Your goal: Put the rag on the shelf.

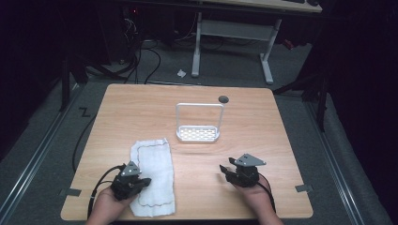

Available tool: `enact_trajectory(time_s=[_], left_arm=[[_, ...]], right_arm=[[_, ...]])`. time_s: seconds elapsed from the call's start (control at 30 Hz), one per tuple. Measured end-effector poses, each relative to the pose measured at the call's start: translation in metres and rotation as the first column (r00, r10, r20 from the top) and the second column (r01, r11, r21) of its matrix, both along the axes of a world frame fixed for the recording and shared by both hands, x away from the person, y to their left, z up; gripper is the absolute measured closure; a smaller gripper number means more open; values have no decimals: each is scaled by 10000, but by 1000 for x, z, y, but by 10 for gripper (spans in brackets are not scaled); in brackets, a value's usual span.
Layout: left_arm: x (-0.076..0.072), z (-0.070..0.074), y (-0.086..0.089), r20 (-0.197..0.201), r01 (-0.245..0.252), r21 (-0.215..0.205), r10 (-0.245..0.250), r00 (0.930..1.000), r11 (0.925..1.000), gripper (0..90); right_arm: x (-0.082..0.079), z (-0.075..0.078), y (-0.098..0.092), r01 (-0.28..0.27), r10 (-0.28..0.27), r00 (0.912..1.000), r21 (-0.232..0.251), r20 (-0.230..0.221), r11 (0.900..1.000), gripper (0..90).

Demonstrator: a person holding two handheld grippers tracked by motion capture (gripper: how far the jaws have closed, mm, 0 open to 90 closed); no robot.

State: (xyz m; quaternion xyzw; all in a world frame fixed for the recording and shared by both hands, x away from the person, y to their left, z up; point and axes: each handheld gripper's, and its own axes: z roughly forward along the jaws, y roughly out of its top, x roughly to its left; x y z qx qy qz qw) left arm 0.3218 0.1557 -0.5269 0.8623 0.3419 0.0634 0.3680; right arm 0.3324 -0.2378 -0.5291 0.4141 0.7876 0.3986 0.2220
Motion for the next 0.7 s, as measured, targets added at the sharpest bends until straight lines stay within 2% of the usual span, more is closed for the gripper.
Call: enact_trajectory(time_s=[0.2,0.23,0.27,0.3,0.33,0.4,0.47,0.5,0.53,0.57,0.6,0.67,0.7], left_arm=[[0,-3,-39,-25,811,-445,-813,9967,9957,900],[-5,-5,-48,-350,465,-1021,-503,9981,9937,900],[-1,-4,-49,67,1006,-460,-1004,9949,9939,900],[-4,-5,-53,24,937,-633,-937,9956,9936,900],[-4,-4,-54,197,1111,-489,-1103,9937,9926,900],[-4,-4,-53,229,1208,-595,-1196,9926,9909,893],[-4,-3,-48,149,949,-1078,-938,9955,9896,718],[-3,-2,-43,226,696,-1176,-674,9975,9906,672],[-3,-1,-38,306,534,-1199,-501,9983,9913,673],[-2,0,-33,378,332,-1299,-285,9989,9910,669],[1,0,-27,495,301,-1231,-242,9985,9919,658],[4,0,-19,421,-37,-1320,93,9991,9912,633],[5,-1,-16,433,-146,-1275,203,9989,9917,622]], right_arm=[[0,0,5,-140,140,9999,74,-86,9999,496],[0,0,6,-204,205,9998,118,-62,9997,499],[0,0,7,-227,228,9997,153,-76,9996,503],[-1,1,8,-332,333,9994,177,-31,9993,507],[-2,2,10,-439,439,9990,197,6,9988,507],[-3,3,14,-611,609,9981,203,94,9979,513],[-3,7,22,-876,868,9960,412,196,9953,532],[-3,9,29,-1022,1010,9946,590,238,9930,537],[-3,12,37,-1219,1199,9920,540,394,9911,553],[-2,15,47,-1409,1382,9889,486,537,9888,572],[0,17,57,-1709,1683,9845,540,495,9838,605],[5,20,78,-2322,2312,9726,522,261,9713,664],[9,21,94,-2609,2606,9654,324,142,9648,700]])
